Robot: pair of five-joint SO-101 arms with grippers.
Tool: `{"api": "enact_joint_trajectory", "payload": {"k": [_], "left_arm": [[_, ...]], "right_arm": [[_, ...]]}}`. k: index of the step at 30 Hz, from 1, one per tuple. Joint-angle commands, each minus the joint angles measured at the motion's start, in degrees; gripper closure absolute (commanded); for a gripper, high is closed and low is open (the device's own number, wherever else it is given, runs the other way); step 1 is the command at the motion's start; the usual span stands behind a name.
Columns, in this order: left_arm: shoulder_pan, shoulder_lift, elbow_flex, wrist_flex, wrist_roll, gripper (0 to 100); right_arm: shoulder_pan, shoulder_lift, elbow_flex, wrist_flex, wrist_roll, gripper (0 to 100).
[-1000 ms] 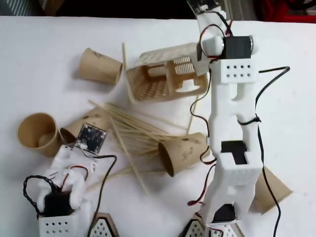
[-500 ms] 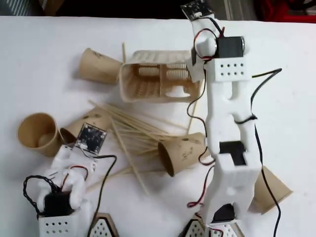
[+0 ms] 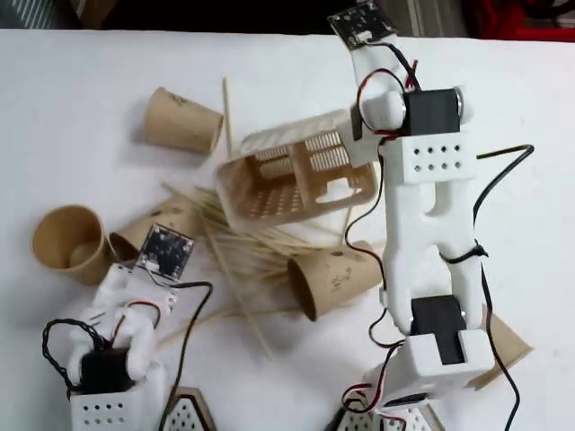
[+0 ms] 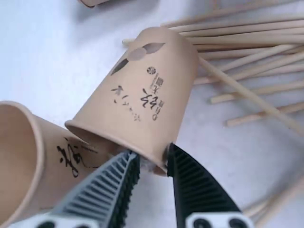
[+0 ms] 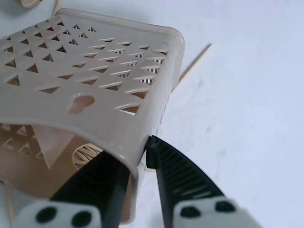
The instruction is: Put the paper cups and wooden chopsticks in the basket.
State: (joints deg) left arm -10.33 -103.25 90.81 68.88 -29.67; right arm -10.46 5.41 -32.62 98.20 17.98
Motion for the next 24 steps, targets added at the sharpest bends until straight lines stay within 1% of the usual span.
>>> {"api": "enact_joint_trajectory", "payload": {"k": [1, 4, 7, 11, 19, 24], "left_arm": [[0.1, 0.0, -0.4, -1.5, -0.4, 88], [0.1, 0.0, -0.3, -1.5, -0.4, 88], [0.1, 0.0, -0.3, -1.5, -0.4, 88], [0.0, 0.0, -0.3, -1.4, -0.4, 88], [0.0, 0.0, -0.3, -1.4, -0.4, 88], [0.0, 0.0, -0.3, -1.4, -0.4, 88]], "right_arm": [[0.4, 2.8, -0.4, 0.3, -2.6, 97.8], [0.5, 8.2, -2.5, 0.2, -5.1, 97.8], [1.4, 13.5, -7.6, 0.2, -7.0, 97.2], [2.2, 18.2, -13.7, 0.2, -9.0, 89.0], [1.8, 19.6, -20.7, 0.2, -9.6, 87.5], [-0.7, 20.7, -23.8, -0.6, -9.6, 87.5]]}}
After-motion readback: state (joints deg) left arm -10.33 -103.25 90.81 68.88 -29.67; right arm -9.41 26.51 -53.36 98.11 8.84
